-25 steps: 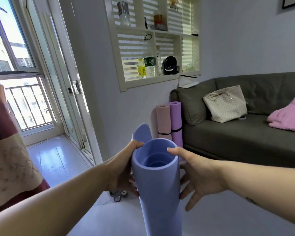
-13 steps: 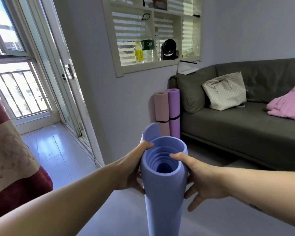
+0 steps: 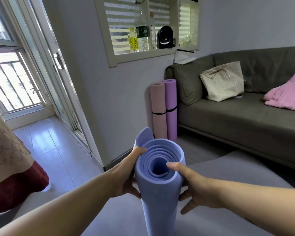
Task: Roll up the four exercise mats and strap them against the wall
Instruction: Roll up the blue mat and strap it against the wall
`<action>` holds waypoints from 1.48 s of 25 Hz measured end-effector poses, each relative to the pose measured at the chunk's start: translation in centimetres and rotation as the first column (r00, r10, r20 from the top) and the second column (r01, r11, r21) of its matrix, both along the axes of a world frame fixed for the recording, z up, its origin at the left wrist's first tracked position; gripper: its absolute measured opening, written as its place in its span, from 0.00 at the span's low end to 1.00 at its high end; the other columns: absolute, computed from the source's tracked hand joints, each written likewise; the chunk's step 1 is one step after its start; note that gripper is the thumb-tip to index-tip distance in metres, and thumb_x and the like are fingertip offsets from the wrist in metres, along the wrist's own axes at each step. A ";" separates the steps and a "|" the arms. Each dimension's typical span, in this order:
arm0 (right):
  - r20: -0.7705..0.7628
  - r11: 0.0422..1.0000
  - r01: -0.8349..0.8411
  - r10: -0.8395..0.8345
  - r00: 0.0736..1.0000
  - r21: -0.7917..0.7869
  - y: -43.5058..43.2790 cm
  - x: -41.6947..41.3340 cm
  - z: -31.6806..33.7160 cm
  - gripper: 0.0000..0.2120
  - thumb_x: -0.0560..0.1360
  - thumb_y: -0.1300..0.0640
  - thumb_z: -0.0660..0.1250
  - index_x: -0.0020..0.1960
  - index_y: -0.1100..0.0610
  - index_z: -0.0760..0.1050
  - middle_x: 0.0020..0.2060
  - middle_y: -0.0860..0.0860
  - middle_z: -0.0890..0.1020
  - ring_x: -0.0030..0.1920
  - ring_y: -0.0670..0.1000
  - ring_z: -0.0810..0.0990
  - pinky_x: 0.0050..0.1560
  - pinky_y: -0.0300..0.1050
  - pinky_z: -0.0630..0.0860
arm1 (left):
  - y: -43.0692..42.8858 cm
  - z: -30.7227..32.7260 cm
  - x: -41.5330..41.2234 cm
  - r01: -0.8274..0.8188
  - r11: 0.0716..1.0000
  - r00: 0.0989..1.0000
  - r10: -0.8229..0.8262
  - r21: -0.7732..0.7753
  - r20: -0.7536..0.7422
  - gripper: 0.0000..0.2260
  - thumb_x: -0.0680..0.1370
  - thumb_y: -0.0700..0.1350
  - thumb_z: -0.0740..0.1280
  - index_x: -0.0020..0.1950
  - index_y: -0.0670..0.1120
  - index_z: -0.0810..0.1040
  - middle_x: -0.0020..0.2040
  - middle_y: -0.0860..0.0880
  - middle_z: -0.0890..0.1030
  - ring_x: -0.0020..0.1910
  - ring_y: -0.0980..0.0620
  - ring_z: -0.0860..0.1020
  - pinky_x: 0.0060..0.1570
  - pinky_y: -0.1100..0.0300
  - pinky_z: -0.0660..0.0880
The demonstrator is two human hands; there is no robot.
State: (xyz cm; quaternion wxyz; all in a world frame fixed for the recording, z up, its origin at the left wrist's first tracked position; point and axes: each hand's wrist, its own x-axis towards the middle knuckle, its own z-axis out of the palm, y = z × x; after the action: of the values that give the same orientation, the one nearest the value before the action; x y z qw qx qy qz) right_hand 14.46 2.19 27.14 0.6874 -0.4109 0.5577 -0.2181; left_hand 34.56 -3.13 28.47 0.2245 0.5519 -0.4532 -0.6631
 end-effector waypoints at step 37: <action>-0.763 0.670 -0.504 -0.148 0.630 -0.545 0.2 1.3 2.9 0.18 0.66 0.58 0.71 0.52 0.51 0.68 0.44 0.50 0.80 0.45 0.53 0.80 0.46 0.51 0.79 | 4.0 -2.8 -0.2 -0.010 1.000 0.993 0.012 0.017 -0.115 0.18 0.78 0.61 0.55 0.52 0.54 0.82 0.55 0.45 0.81 0.60 0.42 0.75 0.56 0.33 0.72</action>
State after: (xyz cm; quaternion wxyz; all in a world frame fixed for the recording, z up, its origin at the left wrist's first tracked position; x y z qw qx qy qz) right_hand 15.80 2.43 30.02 0.1903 -0.7550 0.6095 -0.1493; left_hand 34.34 0.83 25.65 0.2493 0.5170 -0.4311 -0.6962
